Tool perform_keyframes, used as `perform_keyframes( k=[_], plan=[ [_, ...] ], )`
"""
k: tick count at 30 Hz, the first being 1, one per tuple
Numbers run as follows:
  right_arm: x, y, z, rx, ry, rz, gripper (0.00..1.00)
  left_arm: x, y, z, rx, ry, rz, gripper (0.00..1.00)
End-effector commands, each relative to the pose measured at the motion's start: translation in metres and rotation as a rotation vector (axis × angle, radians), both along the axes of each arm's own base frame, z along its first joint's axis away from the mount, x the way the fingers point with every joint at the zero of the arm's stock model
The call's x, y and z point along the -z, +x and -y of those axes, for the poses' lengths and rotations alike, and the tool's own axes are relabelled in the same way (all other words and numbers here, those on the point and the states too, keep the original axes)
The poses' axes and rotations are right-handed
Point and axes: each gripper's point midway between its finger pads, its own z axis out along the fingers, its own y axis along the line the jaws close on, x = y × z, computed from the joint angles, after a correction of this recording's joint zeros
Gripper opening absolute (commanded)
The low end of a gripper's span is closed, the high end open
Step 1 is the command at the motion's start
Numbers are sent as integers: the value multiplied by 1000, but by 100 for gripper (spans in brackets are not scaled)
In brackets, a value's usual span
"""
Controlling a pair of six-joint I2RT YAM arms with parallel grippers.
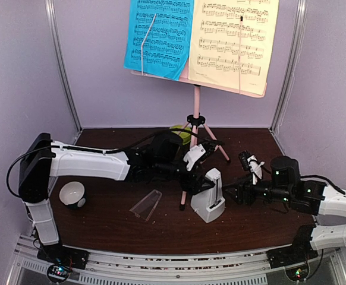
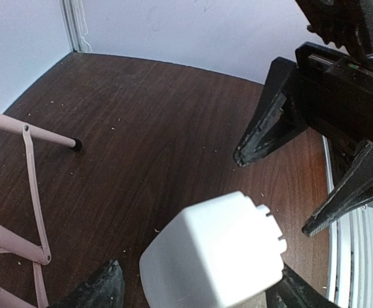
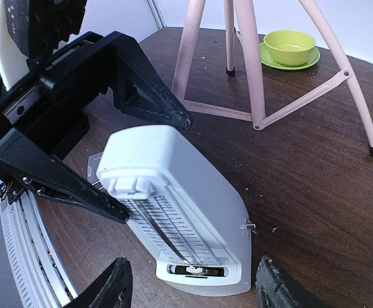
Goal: Set up the instrument practice props
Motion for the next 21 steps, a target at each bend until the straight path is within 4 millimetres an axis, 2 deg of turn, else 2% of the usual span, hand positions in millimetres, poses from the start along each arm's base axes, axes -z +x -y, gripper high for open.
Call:
perform_keyframes(
  k=[1,6,14,15,18,19,21],
  plan=[
    [2,0,-5,-32,-5,12,67,-13,-4,4,75,-2,66,75],
    [5,3,-11,-53,-20,16,69,-11,-11,2,146,9,74,57],
    [4,5,-20,-92,-34,25,70,-19,-8,-9,210,6,116,55],
    [3,6,-21,-94,-36,27,70,-19,-7,-10,212,9,119,55],
    [3,6,-21,-94,-45,22,70,-24,6,-12,147,32,128,78],
    [3,6,-21,-95,-44,20,70,-27,9,-12,110,23,108,82],
    [3,5,-18,-82,-39,19,70,-33,9,-10,68,-25,62,84]
  ],
)
